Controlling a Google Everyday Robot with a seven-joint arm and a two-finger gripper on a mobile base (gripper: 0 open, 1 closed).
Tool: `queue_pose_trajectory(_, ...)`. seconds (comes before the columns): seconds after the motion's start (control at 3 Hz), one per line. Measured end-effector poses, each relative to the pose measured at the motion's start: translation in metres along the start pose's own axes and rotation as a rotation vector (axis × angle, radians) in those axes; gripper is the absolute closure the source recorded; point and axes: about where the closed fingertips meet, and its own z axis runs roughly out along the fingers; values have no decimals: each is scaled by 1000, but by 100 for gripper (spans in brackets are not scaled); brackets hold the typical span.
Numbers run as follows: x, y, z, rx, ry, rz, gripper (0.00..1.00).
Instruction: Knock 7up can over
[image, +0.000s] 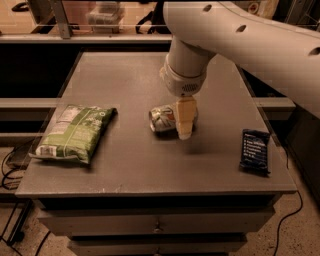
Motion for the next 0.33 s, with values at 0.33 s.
queue_pose_trajectory(0.33, 0, 0, 0, 0, 0, 0, 0)
